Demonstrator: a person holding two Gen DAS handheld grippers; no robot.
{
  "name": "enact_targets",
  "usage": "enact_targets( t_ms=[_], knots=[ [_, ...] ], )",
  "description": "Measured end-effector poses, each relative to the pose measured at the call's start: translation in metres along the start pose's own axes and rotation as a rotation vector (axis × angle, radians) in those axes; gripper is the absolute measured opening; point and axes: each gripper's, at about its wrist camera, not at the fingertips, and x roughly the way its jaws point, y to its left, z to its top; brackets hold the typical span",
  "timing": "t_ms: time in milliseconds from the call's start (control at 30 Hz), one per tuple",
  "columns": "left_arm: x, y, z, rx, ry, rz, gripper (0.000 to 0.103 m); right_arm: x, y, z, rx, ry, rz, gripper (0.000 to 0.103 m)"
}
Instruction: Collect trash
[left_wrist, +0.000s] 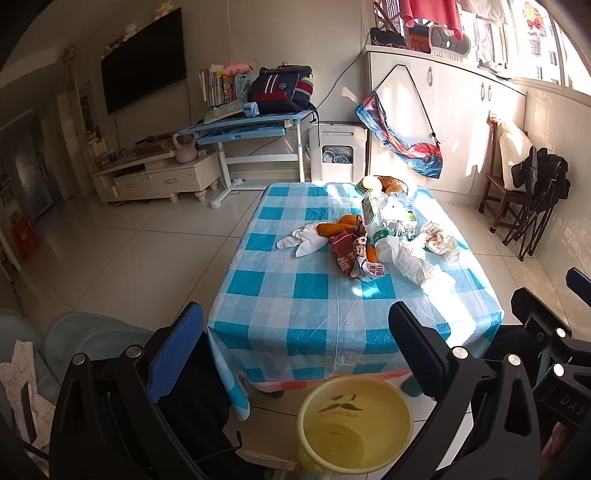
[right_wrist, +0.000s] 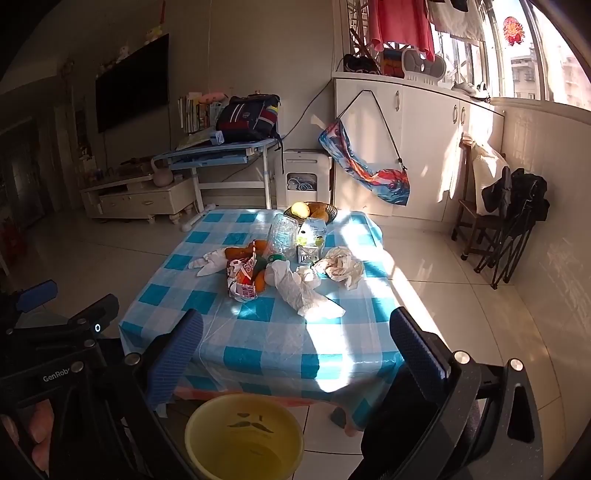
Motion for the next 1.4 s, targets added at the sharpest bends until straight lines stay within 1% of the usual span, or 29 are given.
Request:
enact_targets(
  t_ms=[467,967,1133,1400],
  knots=[
    [-0.01,-0.002,-0.002,0.012,-0.028,-0.014,0.097,-0.006,0.003,0.002,0.004,-0.006,0.015,0.097],
    [-0.011,-0.004,-0.001,0.018,-0.02,-0.017,0.097,-0.001,0.0,-0.003,0.007,0.006,0.029,0.097],
    [-0.001,-0.005,0.004,0.031,-0.003,-0.021,0.097,0.011,0.001,-0.003,0.004,0.027,0.028,0.097],
    [0.039,-0.01,0.012,0.046,0.045,-0.032,0.097,0.042,-0.002,-0.003,0.019,0.064,0.024,0.097]
  ],
)
